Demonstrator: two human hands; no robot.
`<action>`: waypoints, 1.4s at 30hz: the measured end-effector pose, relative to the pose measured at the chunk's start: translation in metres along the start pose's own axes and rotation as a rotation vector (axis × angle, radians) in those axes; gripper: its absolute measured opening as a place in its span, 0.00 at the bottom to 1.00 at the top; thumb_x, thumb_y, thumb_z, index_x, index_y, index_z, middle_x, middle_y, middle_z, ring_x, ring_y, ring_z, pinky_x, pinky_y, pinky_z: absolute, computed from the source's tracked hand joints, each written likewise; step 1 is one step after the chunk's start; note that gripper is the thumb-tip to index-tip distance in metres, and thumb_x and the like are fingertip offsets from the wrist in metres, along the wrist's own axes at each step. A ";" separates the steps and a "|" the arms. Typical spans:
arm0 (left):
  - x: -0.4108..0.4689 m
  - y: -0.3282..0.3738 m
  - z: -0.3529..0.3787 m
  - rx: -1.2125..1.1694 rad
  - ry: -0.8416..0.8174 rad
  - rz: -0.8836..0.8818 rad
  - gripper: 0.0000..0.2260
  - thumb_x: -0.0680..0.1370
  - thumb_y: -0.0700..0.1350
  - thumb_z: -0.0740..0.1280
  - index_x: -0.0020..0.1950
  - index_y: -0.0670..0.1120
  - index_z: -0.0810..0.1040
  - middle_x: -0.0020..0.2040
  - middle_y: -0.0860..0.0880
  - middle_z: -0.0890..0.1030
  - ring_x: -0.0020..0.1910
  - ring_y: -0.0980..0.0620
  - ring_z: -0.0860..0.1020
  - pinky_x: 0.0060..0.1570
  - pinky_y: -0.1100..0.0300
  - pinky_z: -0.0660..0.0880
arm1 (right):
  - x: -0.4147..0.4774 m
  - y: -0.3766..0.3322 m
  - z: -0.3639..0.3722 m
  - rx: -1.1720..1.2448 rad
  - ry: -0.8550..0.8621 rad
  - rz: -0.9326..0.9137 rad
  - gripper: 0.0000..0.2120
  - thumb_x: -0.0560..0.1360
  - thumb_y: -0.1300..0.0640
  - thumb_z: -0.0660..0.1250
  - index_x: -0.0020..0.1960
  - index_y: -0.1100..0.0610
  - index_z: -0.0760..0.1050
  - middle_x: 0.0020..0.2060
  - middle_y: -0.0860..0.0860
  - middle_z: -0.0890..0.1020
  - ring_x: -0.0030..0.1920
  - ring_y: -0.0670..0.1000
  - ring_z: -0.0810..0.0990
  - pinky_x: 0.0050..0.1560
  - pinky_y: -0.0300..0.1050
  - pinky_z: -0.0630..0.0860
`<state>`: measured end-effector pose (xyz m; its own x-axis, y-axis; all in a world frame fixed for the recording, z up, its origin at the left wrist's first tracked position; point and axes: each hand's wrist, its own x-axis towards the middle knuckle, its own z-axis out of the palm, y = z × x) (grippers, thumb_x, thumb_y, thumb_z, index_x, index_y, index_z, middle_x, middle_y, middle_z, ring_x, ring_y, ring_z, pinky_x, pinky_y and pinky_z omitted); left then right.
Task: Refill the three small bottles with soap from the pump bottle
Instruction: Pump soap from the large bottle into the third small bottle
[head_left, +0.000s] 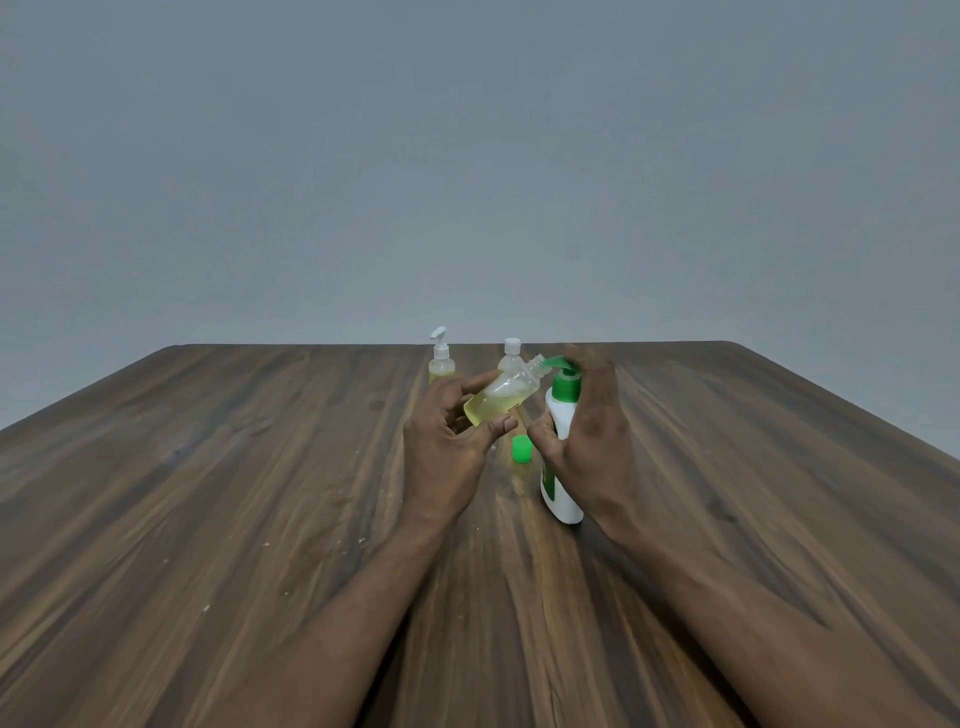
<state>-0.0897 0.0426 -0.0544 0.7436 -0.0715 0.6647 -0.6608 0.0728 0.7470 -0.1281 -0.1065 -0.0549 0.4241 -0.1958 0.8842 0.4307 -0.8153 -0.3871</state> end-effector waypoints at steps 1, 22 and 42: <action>0.000 0.000 0.000 -0.001 0.000 0.002 0.22 0.70 0.37 0.80 0.57 0.58 0.81 0.55 0.51 0.84 0.52 0.49 0.83 0.52 0.47 0.81 | 0.000 0.000 0.000 -0.004 0.000 0.001 0.24 0.71 0.54 0.66 0.65 0.54 0.64 0.55 0.44 0.68 0.53 0.31 0.69 0.51 0.21 0.63; 0.000 0.000 0.000 0.009 0.002 0.003 0.23 0.69 0.38 0.80 0.56 0.61 0.81 0.54 0.51 0.84 0.52 0.48 0.83 0.52 0.47 0.82 | -0.001 0.005 0.002 -0.011 -0.003 0.006 0.28 0.72 0.59 0.74 0.66 0.54 0.64 0.57 0.43 0.68 0.55 0.31 0.70 0.52 0.22 0.64; 0.000 -0.004 0.001 -0.017 -0.014 -0.009 0.22 0.69 0.37 0.80 0.57 0.58 0.82 0.54 0.49 0.84 0.52 0.48 0.84 0.52 0.45 0.82 | -0.002 0.008 0.004 -0.019 0.008 -0.008 0.30 0.70 0.62 0.75 0.66 0.54 0.65 0.56 0.39 0.65 0.56 0.29 0.68 0.52 0.21 0.63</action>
<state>-0.0866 0.0410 -0.0573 0.7481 -0.0859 0.6580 -0.6520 0.0886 0.7530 -0.1222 -0.1106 -0.0605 0.4141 -0.1932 0.8895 0.4193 -0.8269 -0.3748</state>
